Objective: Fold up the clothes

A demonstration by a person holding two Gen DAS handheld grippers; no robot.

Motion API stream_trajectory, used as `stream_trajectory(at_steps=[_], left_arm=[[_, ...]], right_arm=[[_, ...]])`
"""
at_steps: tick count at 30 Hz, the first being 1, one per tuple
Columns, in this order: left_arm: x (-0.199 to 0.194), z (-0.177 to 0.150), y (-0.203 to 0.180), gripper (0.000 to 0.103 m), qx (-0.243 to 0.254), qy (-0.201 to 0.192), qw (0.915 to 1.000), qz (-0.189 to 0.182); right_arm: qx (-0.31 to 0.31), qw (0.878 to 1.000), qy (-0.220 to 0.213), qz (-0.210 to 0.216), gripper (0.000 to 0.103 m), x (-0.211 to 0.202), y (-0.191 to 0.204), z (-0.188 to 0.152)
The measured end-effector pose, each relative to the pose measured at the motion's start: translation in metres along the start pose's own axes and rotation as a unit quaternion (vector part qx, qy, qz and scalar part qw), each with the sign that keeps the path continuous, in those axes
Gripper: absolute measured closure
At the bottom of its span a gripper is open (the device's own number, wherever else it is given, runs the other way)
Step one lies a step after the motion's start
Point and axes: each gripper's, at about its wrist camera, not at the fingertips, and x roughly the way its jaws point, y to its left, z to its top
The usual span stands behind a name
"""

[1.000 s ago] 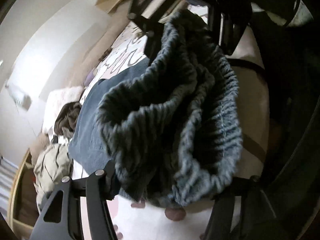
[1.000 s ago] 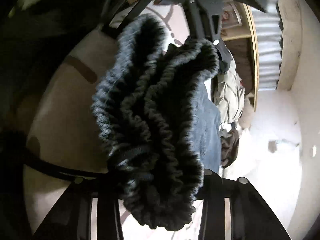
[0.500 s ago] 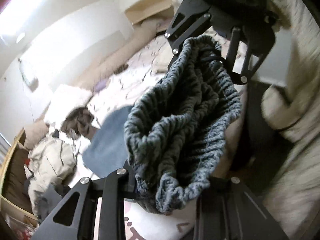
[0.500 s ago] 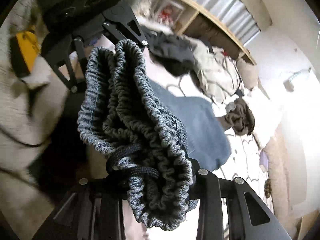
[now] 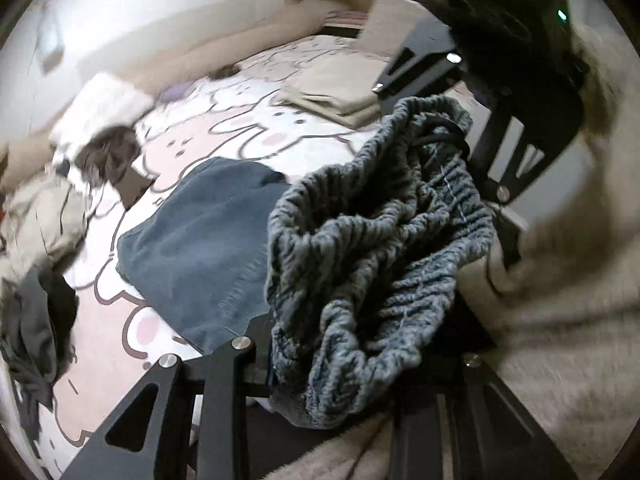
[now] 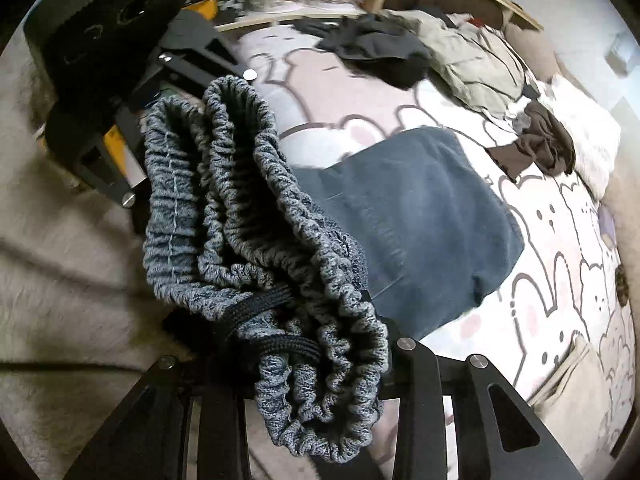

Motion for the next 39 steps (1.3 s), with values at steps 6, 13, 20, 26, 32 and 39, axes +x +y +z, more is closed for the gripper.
stream_trajectory(at_steps=[6, 13, 20, 26, 32, 39], left_arm=[[0.034, 0.074, 0.105, 0.073, -0.056, 0.040, 0.9974, -0.020], [0.141, 0.085, 0.196, 0.073, -0.135, 0.121, 0.9814, -0.062], [0.218, 0.046, 0.257, 0.063, -0.224, 0.161, 0.9547, -0.111], [0.225, 0.020, 0.290, 0.061, -0.317, 0.113, 0.9254, -0.174], [0.189, -0.001, 0.288, 0.057, -0.349, 0.064, 0.9229, -0.150], [0.118, -0.045, 0.262, 0.053, -0.318, -0.009, 0.9471, -0.045]], right_arm=[[0.038, 0.999, 0.019, 0.024, 0.069, 0.028, -0.116, 0.056], [0.101, 0.989, 0.078, 0.079, 0.069, 0.128, -0.235, 0.088], [0.145, 0.976, 0.114, 0.112, 0.044, 0.211, -0.272, 0.080], [0.267, 0.954, 0.048, 0.125, 0.041, 0.196, -0.317, 0.049], [0.321, 0.944, -0.076, 0.003, 0.041, 0.106, -0.305, 0.017], [0.297, 0.941, -0.133, 0.087, 0.041, 0.111, -0.213, 0.034]])
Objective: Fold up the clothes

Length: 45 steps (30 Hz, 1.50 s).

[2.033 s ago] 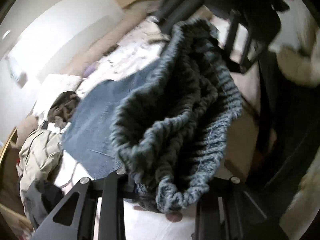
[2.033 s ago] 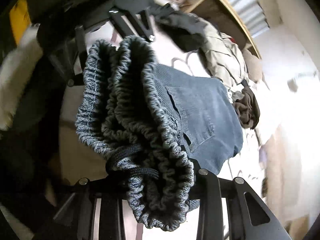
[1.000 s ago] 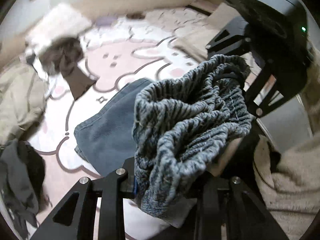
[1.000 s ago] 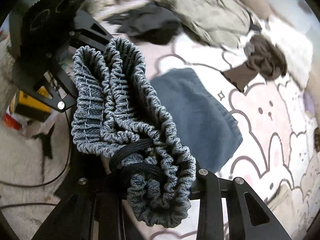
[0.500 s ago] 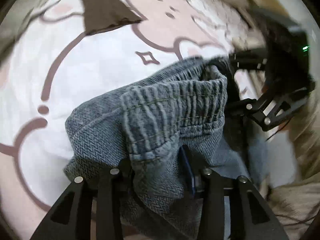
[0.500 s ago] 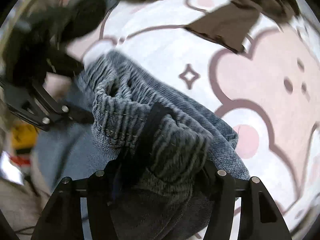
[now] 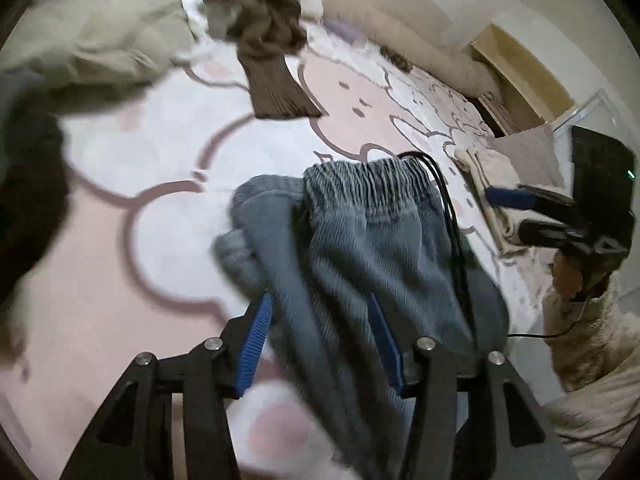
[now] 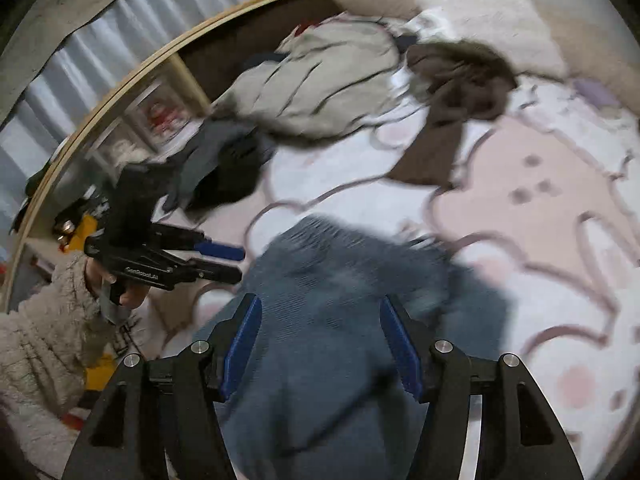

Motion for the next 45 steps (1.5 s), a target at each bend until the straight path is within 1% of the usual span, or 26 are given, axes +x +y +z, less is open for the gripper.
stream_trajectory(at_steps=[3, 4, 5, 6, 8, 10, 12, 15, 17, 18, 19, 22, 24, 25, 26, 29, 30, 31, 33, 34, 36, 38, 40, 41, 42, 45], left_arm=[[-0.009, -0.028, -0.004, 0.053, 0.031, -0.033, 0.9970, 0.063], [-0.012, -0.037, -0.003, 0.053, 0.040, -0.041, 0.9951, 0.080], [-0.013, -0.043, -0.002, 0.053, 0.046, -0.044, 0.9945, 0.083], [-0.012, -0.050, -0.002, 0.053, 0.055, -0.046, 0.9942, 0.079], [-0.010, -0.064, -0.005, 0.053, 0.078, -0.050, 0.9927, 0.077], [-0.004, -0.075, -0.016, 0.053, 0.118, -0.056, 0.9872, 0.091], [0.002, -0.085, -0.029, 0.053, 0.154, -0.065, 0.9818, 0.090], [0.003, -0.102, -0.047, 0.053, 0.196, -0.083, 0.9738, 0.080], [-0.001, -0.112, -0.055, 0.053, 0.208, -0.102, 0.9696, 0.080], [-0.002, -0.115, -0.056, 0.053, 0.204, -0.112, 0.9696, 0.076], [-0.004, -0.117, -0.056, 0.053, 0.197, -0.119, 0.9708, 0.068], [-0.013, -0.124, -0.045, 0.053, 0.146, -0.141, 0.9787, 0.024], [-0.017, -0.128, -0.036, 0.053, 0.106, -0.147, 0.9835, -0.008], [-0.018, -0.130, -0.033, 0.053, 0.090, -0.149, 0.9846, -0.015], [-0.019, -0.133, -0.031, 0.053, 0.077, -0.151, 0.9853, -0.021], [-0.026, -0.144, -0.029, 0.053, 0.070, -0.167, 0.9832, -0.017], [-0.030, -0.147, -0.029, 0.053, 0.069, -0.173, 0.9824, -0.019], [-0.034, -0.150, -0.028, 0.052, 0.066, -0.178, 0.9815, -0.025], [-0.042, -0.153, -0.030, 0.049, 0.063, -0.187, 0.9791, -0.048], [-0.043, -0.150, -0.036, 0.047, 0.068, -0.191, 0.9774, -0.059], [-0.045, -0.145, -0.046, 0.047, 0.080, -0.199, 0.9733, -0.081], [-0.044, -0.138, -0.058, 0.047, 0.090, -0.206, 0.9684, -0.109], [-0.034, -0.124, -0.075, 0.047, 0.091, -0.203, 0.9634, -0.149], [-0.027, -0.118, -0.081, 0.047, 0.090, -0.197, 0.9636, -0.157], [-0.017, -0.112, -0.087, 0.047, 0.089, -0.187, 0.9663, -0.153], [0.025, -0.100, -0.096, 0.047, 0.082, -0.136, 0.9834, -0.089]], right_arm=[[0.031, 0.998, 0.040, -0.033, 0.042, 0.052, -0.022, -0.022], [0.041, 0.997, 0.050, -0.046, 0.044, 0.066, -0.033, -0.030], [0.051, 0.995, 0.059, -0.060, 0.044, 0.080, -0.045, -0.038], [0.054, 0.995, 0.056, -0.063, 0.044, 0.086, -0.051, -0.044], [0.048, 0.996, 0.046, -0.065, 0.044, 0.078, -0.046, -0.045], [0.055, 0.993, 0.065, -0.082, 0.044, 0.071, -0.035, -0.041], [0.063, 0.990, 0.083, -0.090, 0.044, 0.061, -0.022, -0.036], [0.033, 0.994, 0.077, -0.075, 0.044, 0.046, 0.012, -0.025], [0.001, 0.995, 0.074, -0.069, 0.044, 0.044, 0.041, -0.015], [-0.010, 0.996, 0.076, -0.053, 0.044, 0.046, 0.055, -0.010], [-0.013, 0.996, 0.081, -0.024, 0.044, 0.051, 0.067, -0.006], [-0.013, 0.992, 0.104, 0.066, 0.044, 0.066, 0.102, 0.004], [0.025, 0.981, 0.147, 0.124, 0.044, 0.089, 0.112, 0.005], [0.055, 0.972, 0.177, 0.146, 0.044, 0.105, 0.115, 0.004], [0.079, 0.963, 0.202, 0.157, 0.044, 0.118, 0.118, 0.002], [0.128, 0.959, 0.216, 0.134, 0.044, 0.132, 0.104, -0.006], [0.147, 0.957, 0.207, 0.141, 0.044, 0.130, 0.097, -0.008], [0.169, 0.954, 0.187, 0.163, 0.044, 0.122, 0.089, -0.008], [0.198, 0.950, 0.137, 0.196, 0.044, 0.098, 0.074, -0.009], [0.205, 0.951, 0.114, 0.199, 0.044, 0.087, 0.069, -0.010], [0.208, 0.959, 0.077, 0.178, 0.044, 0.066, 0.060, -0.014], [0.205, 0.967, 0.046, 0.143, 0.044, 0.046, 0.050, -0.024], [0.212, 0.968, 0.027, 0.128, 0.044, 0.032, 0.039, -0.038], [0.221, 0.967, 0.021, 0.124, 0.044, 0.028, 0.033, -0.047], [0.234, 0.965, 0.016, 0.120, 0.044, 0.026, 0.027, -0.057], [0.268, 0.957, 0.006, 0.115, 0.044, 0.022, 0.009, -0.085]])
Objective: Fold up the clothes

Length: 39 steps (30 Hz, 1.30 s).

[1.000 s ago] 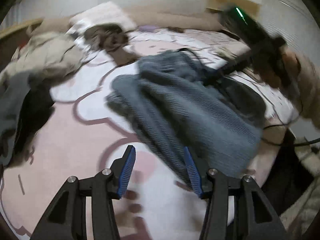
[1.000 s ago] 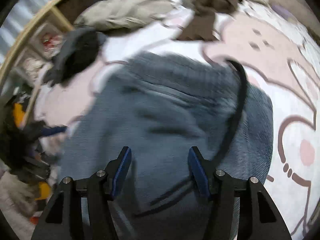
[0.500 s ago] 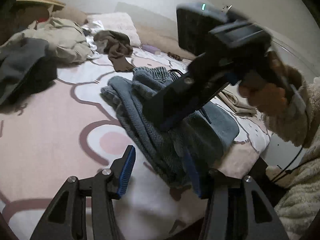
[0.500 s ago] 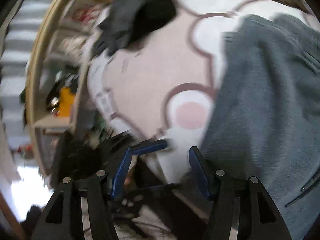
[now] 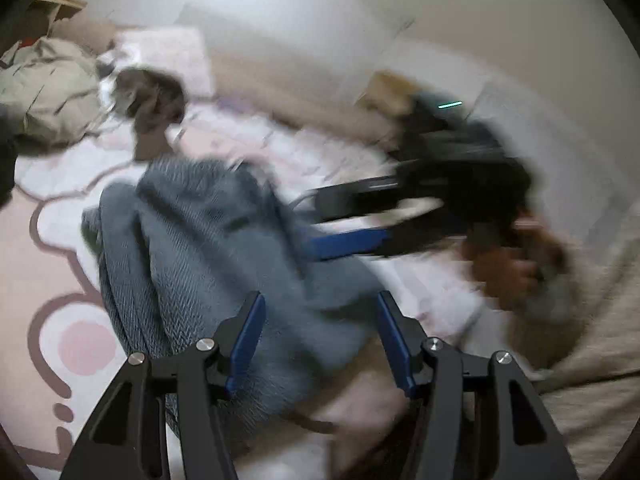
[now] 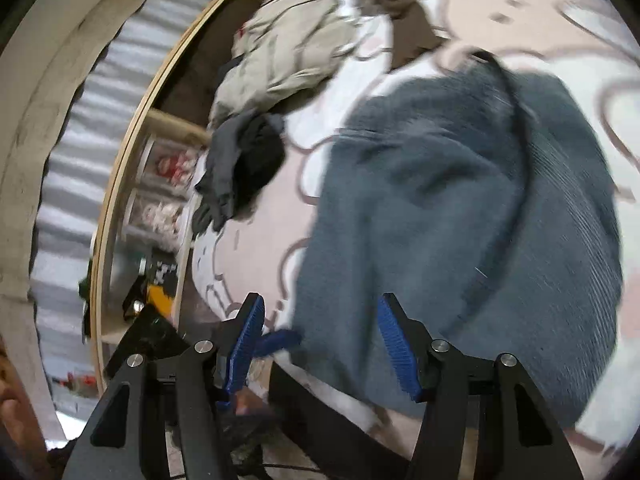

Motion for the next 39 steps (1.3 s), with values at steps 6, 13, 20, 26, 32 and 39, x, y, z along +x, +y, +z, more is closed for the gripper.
stream_trajectory(at_steps=[6, 13, 20, 26, 32, 39], left_arm=[[0.008, -0.013, 0.031, 0.073, -0.022, 0.061, 0.9962, 0.059], [-0.023, -0.015, -0.007, 0.070, 0.121, 0.058, 0.9763, 0.169], [-0.015, -0.062, -0.082, 0.048, 0.402, 0.073, 0.8781, 0.249], [0.031, -0.107, -0.095, 0.048, 0.550, 0.106, 0.7756, 0.291], [0.063, -0.120, -0.079, 0.047, 0.629, 0.101, 0.6984, 0.326], [0.060, -0.114, -0.059, 0.079, 0.650, 0.095, 0.6756, 0.335]], right_arm=[[0.002, 0.995, -0.049, -0.092, 0.062, -0.020, -0.069, -0.031], [-0.081, 0.978, -0.095, -0.170, 0.103, -0.043, -0.059, -0.046], [-0.404, 0.825, -0.087, -0.387, 0.091, -0.016, 0.010, -0.098], [-0.620, 0.650, -0.079, -0.433, 0.019, 0.010, 0.007, -0.171], [-0.739, 0.488, -0.065, -0.460, 0.029, 0.061, -0.006, -0.190], [-0.795, 0.373, -0.030, -0.478, 0.081, 0.105, -0.042, -0.159]])
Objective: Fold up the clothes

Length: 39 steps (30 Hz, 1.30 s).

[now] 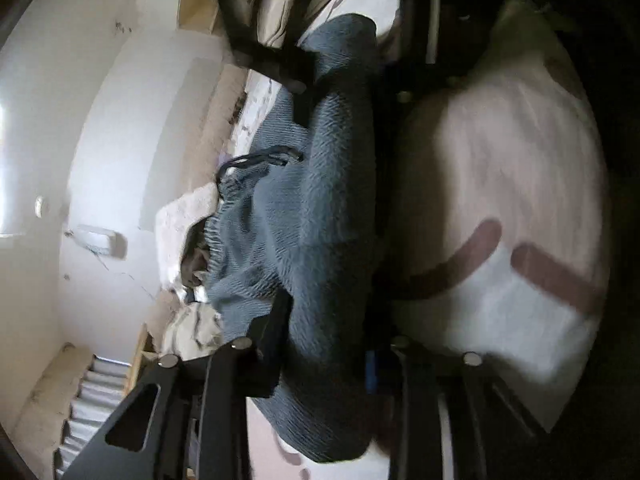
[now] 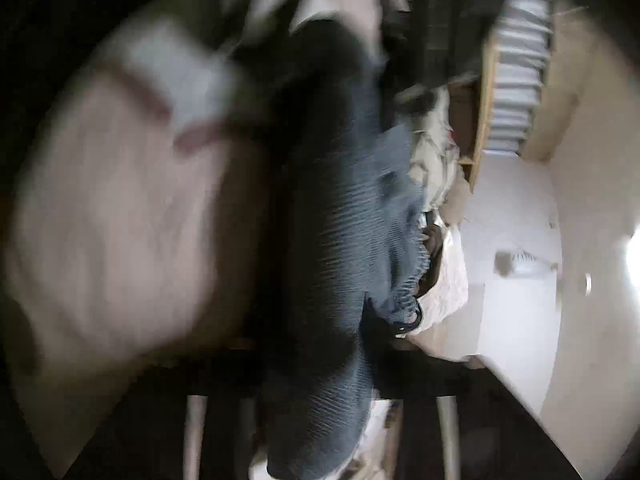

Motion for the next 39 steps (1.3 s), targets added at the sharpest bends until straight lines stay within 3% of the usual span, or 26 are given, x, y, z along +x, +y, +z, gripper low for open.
stream_trajectory(at_steps=[9, 17, 20, 23, 25, 27, 29, 33, 36, 39], left_arm=[[-0.012, -0.022, 0.006, 0.082, 0.025, -0.024, 0.9994, 0.009], [-0.012, -0.039, 0.002, 0.082, 0.041, -0.020, 0.9990, -0.001], [-0.012, -0.040, 0.005, 0.080, 0.011, -0.004, 0.9997, -0.023], [-0.022, -0.038, 0.025, 0.066, -0.073, 0.026, 0.9936, -0.082], [-0.031, -0.041, 0.050, 0.058, -0.156, 0.045, 0.9780, -0.132], [-0.039, -0.046, 0.083, 0.058, -0.252, 0.057, 0.9500, -0.176], [-0.047, -0.047, 0.116, 0.057, -0.333, 0.055, 0.9225, -0.188], [-0.032, -0.032, 0.168, 0.055, -0.433, 0.038, 0.8817, -0.183], [0.026, -0.012, 0.192, 0.055, -0.464, 0.044, 0.8615, -0.201], [0.098, -0.003, 0.190, 0.055, -0.472, 0.084, 0.8481, -0.225]], right_arm=[[-0.069, 0.997, 0.021, -0.019, 0.085, 0.004, -0.010, -0.064], [-0.045, 0.999, 0.022, -0.013, 0.085, -0.006, 0.004, -0.057], [-0.023, 0.999, 0.029, -0.007, 0.084, -0.006, 0.002, -0.052], [0.017, 0.999, 0.047, 0.007, 0.084, -0.004, -0.005, -0.044], [0.043, 0.997, 0.056, 0.013, 0.084, -0.002, -0.009, -0.043], [0.055, 0.996, 0.062, 0.012, 0.084, -0.001, -0.009, -0.042], [0.064, 0.996, 0.067, 0.009, 0.084, 0.001, -0.008, -0.040], [0.066, 0.995, 0.069, 0.007, 0.084, 0.002, -0.006, -0.040], [0.062, 0.996, 0.069, 0.005, 0.084, 0.002, -0.006, -0.042], [0.061, 0.996, 0.067, 0.002, 0.084, 0.002, -0.004, -0.043]])
